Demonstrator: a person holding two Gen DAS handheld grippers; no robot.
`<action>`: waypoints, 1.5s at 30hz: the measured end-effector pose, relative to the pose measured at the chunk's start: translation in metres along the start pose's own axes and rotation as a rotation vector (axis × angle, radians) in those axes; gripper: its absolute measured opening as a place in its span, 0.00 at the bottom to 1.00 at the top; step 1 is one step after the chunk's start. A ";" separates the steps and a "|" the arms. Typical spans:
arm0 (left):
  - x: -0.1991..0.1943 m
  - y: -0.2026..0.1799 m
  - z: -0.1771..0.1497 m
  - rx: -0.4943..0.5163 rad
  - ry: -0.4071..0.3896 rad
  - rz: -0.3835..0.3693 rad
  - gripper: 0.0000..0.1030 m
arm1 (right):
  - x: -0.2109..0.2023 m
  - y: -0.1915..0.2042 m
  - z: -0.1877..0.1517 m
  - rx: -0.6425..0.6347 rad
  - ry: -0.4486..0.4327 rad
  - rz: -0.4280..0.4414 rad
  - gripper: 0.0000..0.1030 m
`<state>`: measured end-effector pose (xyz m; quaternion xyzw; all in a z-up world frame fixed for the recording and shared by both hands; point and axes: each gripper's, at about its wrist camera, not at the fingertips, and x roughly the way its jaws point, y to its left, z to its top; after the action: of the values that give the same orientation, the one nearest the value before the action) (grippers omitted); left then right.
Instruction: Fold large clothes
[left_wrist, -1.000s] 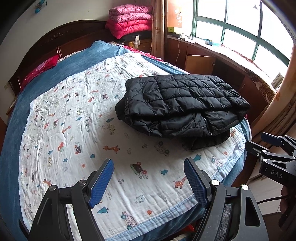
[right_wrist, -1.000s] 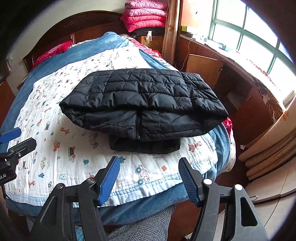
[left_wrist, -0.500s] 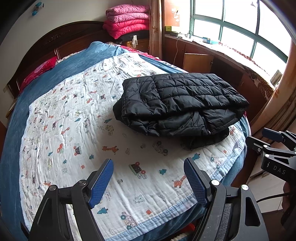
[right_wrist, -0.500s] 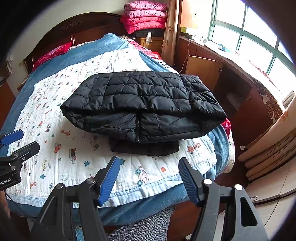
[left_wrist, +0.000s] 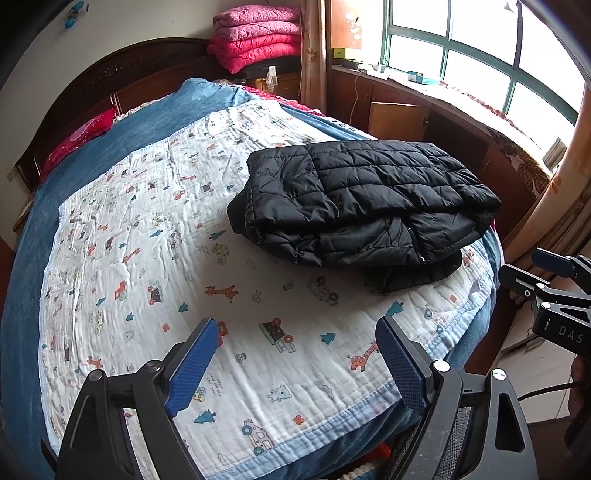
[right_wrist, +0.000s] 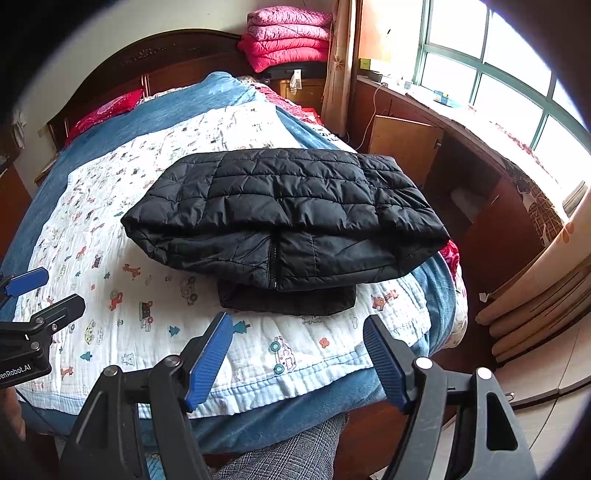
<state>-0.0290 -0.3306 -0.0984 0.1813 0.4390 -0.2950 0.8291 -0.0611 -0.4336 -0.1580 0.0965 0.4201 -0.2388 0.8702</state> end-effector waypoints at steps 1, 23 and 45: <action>0.001 0.000 0.000 -0.001 0.001 -0.002 0.92 | 0.000 0.000 0.000 0.001 0.002 0.006 0.78; 0.001 0.002 -0.003 -0.021 0.012 -0.010 0.93 | -0.001 0.005 0.002 -0.004 -0.004 0.013 0.79; 0.002 0.000 -0.002 -0.020 0.015 -0.018 0.93 | -0.001 0.006 0.001 0.004 -0.007 0.017 0.79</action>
<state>-0.0295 -0.3299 -0.1009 0.1712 0.4498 -0.2966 0.8249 -0.0585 -0.4284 -0.1570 0.1009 0.4156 -0.2327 0.8734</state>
